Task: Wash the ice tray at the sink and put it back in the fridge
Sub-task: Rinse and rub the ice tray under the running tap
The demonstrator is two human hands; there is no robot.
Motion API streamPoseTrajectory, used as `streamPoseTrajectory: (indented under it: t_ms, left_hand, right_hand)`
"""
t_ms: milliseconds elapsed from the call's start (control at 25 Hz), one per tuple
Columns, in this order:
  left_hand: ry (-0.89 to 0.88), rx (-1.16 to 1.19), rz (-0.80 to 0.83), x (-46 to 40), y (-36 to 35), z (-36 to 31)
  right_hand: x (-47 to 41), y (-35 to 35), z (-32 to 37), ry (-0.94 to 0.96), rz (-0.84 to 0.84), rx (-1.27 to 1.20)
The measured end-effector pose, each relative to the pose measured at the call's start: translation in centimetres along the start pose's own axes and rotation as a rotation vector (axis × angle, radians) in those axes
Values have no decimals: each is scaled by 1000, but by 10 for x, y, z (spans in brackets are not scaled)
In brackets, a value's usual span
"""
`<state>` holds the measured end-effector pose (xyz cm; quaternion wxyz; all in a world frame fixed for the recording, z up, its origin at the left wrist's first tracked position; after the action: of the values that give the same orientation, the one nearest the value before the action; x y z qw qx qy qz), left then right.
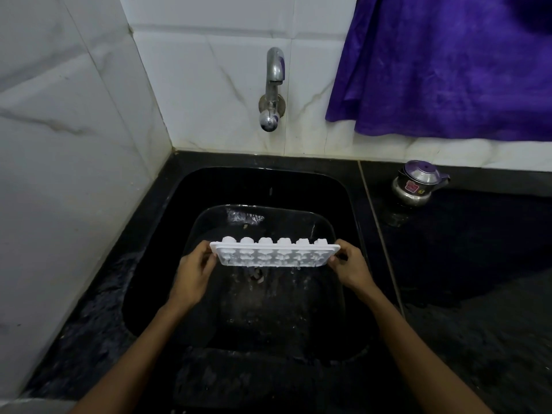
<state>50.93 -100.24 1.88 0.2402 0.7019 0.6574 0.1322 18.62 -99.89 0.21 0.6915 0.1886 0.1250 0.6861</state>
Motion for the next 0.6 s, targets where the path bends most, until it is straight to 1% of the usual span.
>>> streamPoseTrajectory:
  t_ms: [120,240,360,440,480,520,560,600]
  left_hand:
    - [-67,-15,-71,-3,15,-22]
    - [-227,-117,-168,-1,34,-57]
    - [-388,-187,-355,8,52,-85]
    - [-478,-250,-474,16,57,-92]
    - [-505,-278,-487,20,53,-88]
    - [-499,-315,-463,22,47,-80]
    - [-455,-365,-403,23,38,-69]
    - [-373,-404,-312,23,26,-53]
  right_hand:
    - [3,14,28,94,-89,-22]
    - [13,34,75,324,-214,-77]
    - [27,53,109,522,-360,-83]
    - [38,55,114,607,-438,-47]
    - [41,52,110,619,-446,-34]
    - [44,45,102,599,-429,-35]
    - [45,35,89,528,-385,-46]
    - [44,23,73,422,-313,-47]
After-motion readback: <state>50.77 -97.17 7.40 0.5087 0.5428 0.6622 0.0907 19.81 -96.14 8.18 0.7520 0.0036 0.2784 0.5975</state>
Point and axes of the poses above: each hand's wrist, its own x-axis away from the middle knuckle, its own y-axis out of the back of the hand, z = x × y, the point moved 8 cm from there along -x, towards the middle knuckle, and after that the axes turned 6 degrees about z, right-handed, at the moved point
